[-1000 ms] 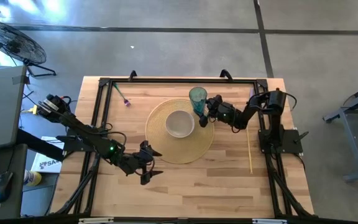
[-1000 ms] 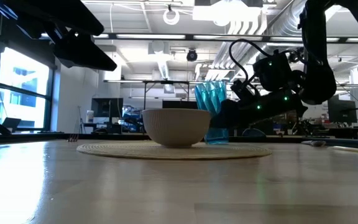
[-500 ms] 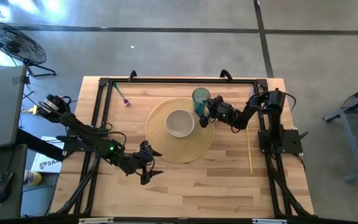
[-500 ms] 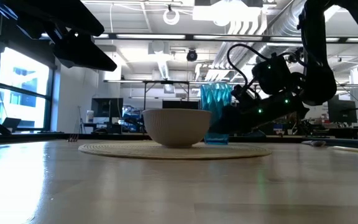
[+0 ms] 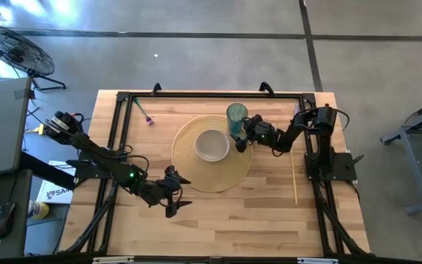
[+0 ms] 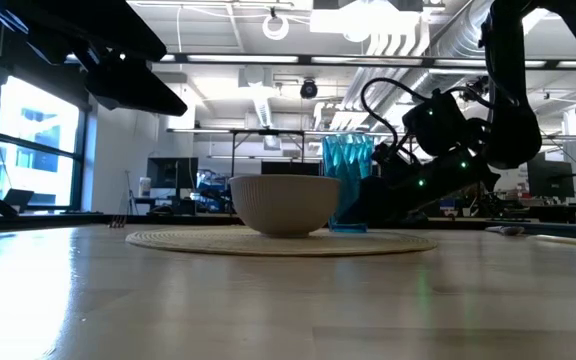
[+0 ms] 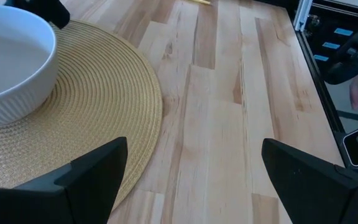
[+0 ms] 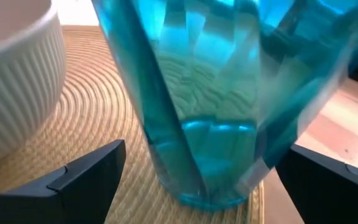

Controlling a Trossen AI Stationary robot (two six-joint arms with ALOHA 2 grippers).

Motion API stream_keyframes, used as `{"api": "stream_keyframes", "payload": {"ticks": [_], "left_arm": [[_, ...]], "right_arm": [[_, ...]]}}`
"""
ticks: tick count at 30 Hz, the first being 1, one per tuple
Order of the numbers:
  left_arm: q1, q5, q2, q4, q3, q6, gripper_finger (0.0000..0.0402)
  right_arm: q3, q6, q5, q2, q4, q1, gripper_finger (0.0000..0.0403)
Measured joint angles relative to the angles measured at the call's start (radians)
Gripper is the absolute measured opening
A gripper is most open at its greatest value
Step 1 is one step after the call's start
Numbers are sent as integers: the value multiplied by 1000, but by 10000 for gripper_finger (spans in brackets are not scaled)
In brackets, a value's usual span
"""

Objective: Pick & Place Utensil
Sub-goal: Put the blue cup on the brown placemat to the top right of the white bowl

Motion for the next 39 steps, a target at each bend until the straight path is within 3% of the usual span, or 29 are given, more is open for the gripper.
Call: {"api": "stream_keyframes", "payload": {"ticks": [25,39], "left_arm": [[0,5,0,1,0,-5,367],[0,4,0,3,0,-7,367]], "right_arm": [[1,-3,145,-5,-61,55,397],[1,0,212,-108,-137,55,397]]}}
